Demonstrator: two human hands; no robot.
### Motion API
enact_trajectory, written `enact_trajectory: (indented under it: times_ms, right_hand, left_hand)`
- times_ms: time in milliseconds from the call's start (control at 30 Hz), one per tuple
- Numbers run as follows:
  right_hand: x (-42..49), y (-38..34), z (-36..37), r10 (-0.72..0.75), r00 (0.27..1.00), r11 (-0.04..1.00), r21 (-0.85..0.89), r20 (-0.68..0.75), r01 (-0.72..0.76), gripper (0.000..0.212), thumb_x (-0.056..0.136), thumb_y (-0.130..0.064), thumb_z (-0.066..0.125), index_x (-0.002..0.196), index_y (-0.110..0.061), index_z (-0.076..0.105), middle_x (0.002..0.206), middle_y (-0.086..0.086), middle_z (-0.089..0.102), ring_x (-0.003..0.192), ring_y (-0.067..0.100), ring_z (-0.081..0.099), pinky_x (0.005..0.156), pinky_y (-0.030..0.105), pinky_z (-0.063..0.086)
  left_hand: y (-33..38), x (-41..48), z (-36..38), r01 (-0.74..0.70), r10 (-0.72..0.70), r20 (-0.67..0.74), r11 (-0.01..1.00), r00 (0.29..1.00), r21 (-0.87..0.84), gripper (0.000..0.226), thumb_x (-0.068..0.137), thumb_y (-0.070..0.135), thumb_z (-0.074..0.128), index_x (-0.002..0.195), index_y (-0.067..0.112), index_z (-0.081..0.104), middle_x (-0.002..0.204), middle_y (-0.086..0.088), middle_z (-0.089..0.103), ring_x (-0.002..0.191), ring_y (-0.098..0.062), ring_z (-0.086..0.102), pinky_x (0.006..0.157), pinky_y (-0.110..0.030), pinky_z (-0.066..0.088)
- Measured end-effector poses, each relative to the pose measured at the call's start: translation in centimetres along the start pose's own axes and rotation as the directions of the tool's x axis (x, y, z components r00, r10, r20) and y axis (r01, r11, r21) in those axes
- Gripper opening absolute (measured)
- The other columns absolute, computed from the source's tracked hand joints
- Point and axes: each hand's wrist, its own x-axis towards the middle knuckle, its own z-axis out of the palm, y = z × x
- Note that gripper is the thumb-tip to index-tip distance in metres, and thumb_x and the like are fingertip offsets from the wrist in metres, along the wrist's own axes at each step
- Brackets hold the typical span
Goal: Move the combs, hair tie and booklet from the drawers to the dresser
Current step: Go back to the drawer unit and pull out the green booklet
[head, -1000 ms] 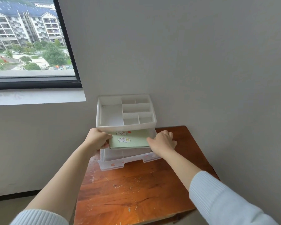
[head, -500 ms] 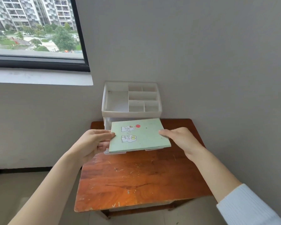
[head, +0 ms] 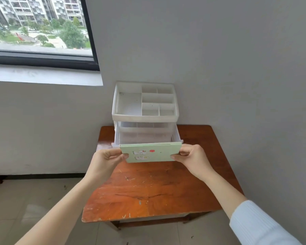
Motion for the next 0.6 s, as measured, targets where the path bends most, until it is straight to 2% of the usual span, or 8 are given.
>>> enact_trajectory:
  times_ms: [67, 167, 200, 300, 400, 500, 600]
  right_hand:
    - [1.5, -0.2, 0.0, -0.012, 1.000, 1.000, -0.022, -0.007, 0.012, 0.032, 0.079, -0.008, 0.075, 0.101, -0.032, 0.074, 0.105, -0.021, 0.072, 0.102, 0.001, 0.065, 0.093, 0.026, 0.052]
    - [3.7, -0.5, -0.2, -0.043, 0.999, 0.993, -0.112, -0.001, 0.042, 0.034, 0.079, -0.008, 0.074, 0.098, -0.036, 0.072, 0.090, -0.041, 0.065, 0.095, -0.016, 0.060, 0.089, 0.013, 0.045]
    - [4.5, -0.6, -0.3, -0.053, 0.999, 0.990, -0.134, -0.002, 0.052, 0.033, 0.079, -0.008, 0.074, 0.099, -0.034, 0.073, 0.090, -0.042, 0.064, 0.094, -0.018, 0.059, 0.089, 0.012, 0.044]
    - [6.4, -0.5, -0.5, -0.048, 0.999, 0.985, -0.164, -0.004, 0.047, 0.029, 0.081, -0.010, 0.072, 0.105, -0.026, 0.074, 0.112, -0.020, 0.070, 0.106, -0.003, 0.061, 0.093, 0.014, 0.044]
    - [7.2, -0.3, -0.5, -0.040, 0.999, 0.977, -0.208, 0.013, 0.042, 0.026, 0.084, -0.015, 0.070, 0.108, -0.025, 0.073, 0.115, -0.012, 0.071, 0.107, 0.003, 0.061, 0.084, 0.007, 0.040]
    - [7.3, -0.3, -0.3, -0.020, 0.999, 0.978, -0.207, 0.039, 0.027, 0.026, 0.084, -0.017, 0.069, 0.110, -0.023, 0.072, 0.114, -0.009, 0.072, 0.108, 0.007, 0.063, 0.090, 0.018, 0.046]
    - [6.3, -0.7, -0.4, -0.010, 0.997, 0.987, -0.158, 0.080, 0.023, 0.028, 0.086, -0.019, 0.068, 0.113, -0.023, 0.071, 0.115, -0.008, 0.072, 0.109, 0.008, 0.063, 0.097, 0.029, 0.048]
  left_hand:
    - [0.1, 1.4, 0.2, -0.041, 0.041, -0.029, 0.999, 0.999, -0.012, 0.022, 0.083, 0.019, 0.070, 0.095, 0.037, 0.075, 0.101, 0.015, 0.075, 0.095, 0.000, 0.068, 0.090, -0.025, 0.051]
    - [0.1, 3.9, 0.3, -0.083, 0.084, -0.056, 0.996, 0.995, 0.032, 0.021, 0.084, 0.014, 0.068, 0.102, 0.023, 0.075, 0.118, 0.004, 0.070, 0.102, -0.013, 0.066, 0.095, -0.032, 0.050]
    - [0.1, 4.7, 0.3, -0.090, 0.093, -0.060, 0.994, 0.994, 0.056, 0.021, 0.084, 0.014, 0.068, 0.103, 0.021, 0.075, 0.120, 0.004, 0.069, 0.104, -0.014, 0.066, 0.096, -0.033, 0.050]
    - [-0.1, 6.7, 0.2, -0.094, 0.102, -0.067, 0.989, 0.993, 0.117, 0.021, 0.084, 0.019, 0.069, 0.103, 0.025, 0.075, 0.121, 0.008, 0.068, 0.107, -0.015, 0.064, 0.098, -0.041, 0.050]
    - [-0.4, 7.4, 0.1, -0.098, 0.111, -0.095, 0.986, 0.989, 0.133, 0.020, 0.083, 0.022, 0.069, 0.102, 0.027, 0.075, 0.120, 0.009, 0.069, 0.105, -0.015, 0.065, 0.095, -0.041, 0.052]
    - [-0.4, 7.1, 0.1, -0.093, 0.102, -0.106, 0.991, 0.989, 0.092, 0.021, 0.083, 0.018, 0.070, 0.103, 0.023, 0.075, 0.119, 0.005, 0.069, 0.106, -0.016, 0.065, 0.096, -0.041, 0.052]
    - [-0.1, 5.5, -0.3, -0.065, 0.072, -0.133, 0.996, 0.989, 0.053, 0.021, 0.083, 0.015, 0.070, 0.102, 0.021, 0.076, 0.108, -0.001, 0.074, 0.099, -0.022, 0.066, 0.095, -0.044, 0.051]
